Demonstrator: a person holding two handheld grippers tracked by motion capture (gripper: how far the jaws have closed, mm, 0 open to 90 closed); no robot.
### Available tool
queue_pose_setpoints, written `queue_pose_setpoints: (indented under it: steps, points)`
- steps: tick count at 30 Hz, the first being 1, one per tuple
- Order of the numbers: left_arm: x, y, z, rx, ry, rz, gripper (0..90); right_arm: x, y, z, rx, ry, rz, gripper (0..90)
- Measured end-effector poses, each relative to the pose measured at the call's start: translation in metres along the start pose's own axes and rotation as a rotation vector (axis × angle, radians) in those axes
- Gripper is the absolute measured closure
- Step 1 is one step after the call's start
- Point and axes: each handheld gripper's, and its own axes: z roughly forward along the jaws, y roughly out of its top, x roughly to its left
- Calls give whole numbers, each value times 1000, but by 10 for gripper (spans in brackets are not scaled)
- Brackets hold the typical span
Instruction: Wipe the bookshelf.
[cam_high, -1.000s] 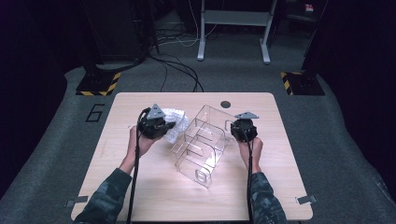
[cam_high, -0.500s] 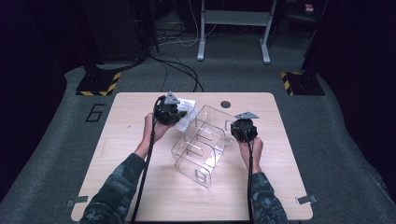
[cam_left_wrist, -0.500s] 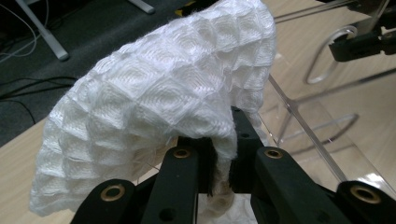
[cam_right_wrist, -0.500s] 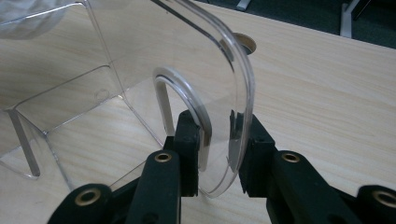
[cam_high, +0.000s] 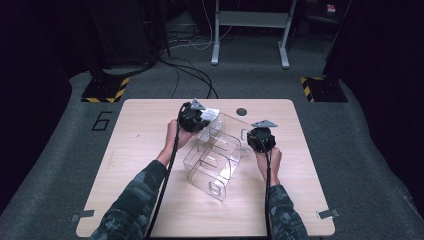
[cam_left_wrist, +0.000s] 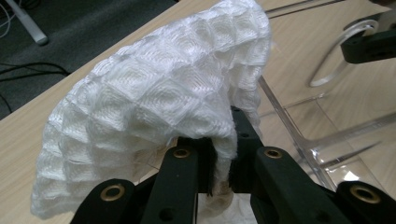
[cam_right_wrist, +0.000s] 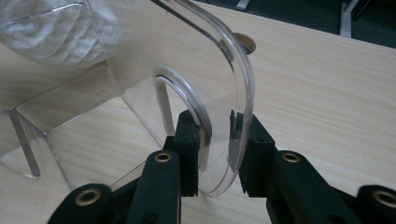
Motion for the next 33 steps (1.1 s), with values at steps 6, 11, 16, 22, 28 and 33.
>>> queue_pose_setpoints:
  steps: [6, 11, 16, 22, 28, 33]
  points:
    - [-1, -12, -15, -4, -54, 3, 836, 1, 0, 0, -5, -7, 3, 721]
    - [-6, -25, -28, -16, -67, 34, 836, 0, 0, 0, -9, -7, 1, 721]
    - [-11, -34, -40, -28, -72, 50, 836, 1, 0, 0, -9, -10, 0, 722]
    - [-20, -48, -60, -32, -76, 78, 835, 1, 0, 0, -9, -12, 0, 722]
    - [-26, -57, -73, -45, -83, 95, 833, 1, 0, 0, -8, -11, -7, 722]
    - [-35, -66, -82, -53, -80, 107, 832, 5, 1, 1, -7, -7, 2, 720]
